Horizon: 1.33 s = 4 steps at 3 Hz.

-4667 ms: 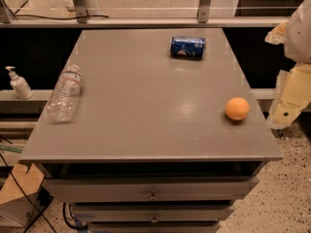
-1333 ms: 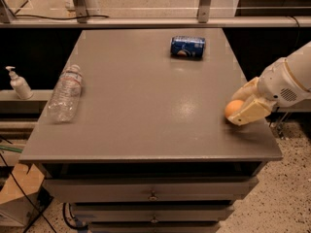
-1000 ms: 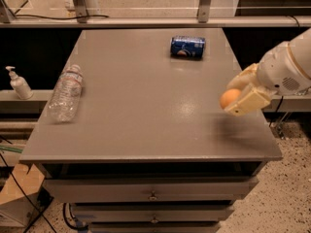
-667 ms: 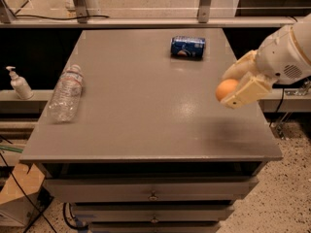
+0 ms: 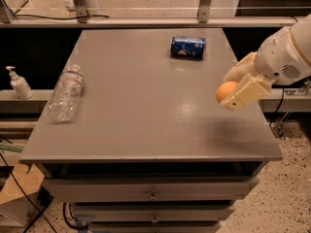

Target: Move orange near water bottle

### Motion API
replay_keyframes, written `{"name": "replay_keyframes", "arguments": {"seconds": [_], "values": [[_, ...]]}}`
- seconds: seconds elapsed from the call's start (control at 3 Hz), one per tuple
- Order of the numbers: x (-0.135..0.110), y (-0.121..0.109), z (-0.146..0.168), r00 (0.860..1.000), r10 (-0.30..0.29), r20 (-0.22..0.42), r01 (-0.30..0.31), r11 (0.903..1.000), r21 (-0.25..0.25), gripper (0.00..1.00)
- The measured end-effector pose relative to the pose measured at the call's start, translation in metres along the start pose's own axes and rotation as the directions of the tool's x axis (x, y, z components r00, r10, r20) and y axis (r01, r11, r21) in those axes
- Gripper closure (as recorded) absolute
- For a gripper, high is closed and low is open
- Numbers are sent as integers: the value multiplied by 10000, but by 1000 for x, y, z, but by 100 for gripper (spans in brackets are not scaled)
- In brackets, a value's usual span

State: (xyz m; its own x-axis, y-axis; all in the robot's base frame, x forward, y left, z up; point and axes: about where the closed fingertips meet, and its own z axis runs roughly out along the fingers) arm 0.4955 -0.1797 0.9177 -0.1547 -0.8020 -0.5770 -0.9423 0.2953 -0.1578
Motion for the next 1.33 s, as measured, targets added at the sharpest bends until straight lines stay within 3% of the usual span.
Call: {"name": "replay_keyframes", "arguments": {"seconds": [0.33, 0.67, 1.0, 1.33], "values": [[-21, 1, 22, 9966, -74, 822, 94, 9997, -246, 100], [-74, 0, 53, 9638, -614, 2596, 783, 9954, -554, 100], [-117, 3, 88, 9105, -801, 4058, 1281, 9875, -923, 100], [-154, 10, 128, 8542, -624, 5161, 1630, 9749, -1519, 100]]}}
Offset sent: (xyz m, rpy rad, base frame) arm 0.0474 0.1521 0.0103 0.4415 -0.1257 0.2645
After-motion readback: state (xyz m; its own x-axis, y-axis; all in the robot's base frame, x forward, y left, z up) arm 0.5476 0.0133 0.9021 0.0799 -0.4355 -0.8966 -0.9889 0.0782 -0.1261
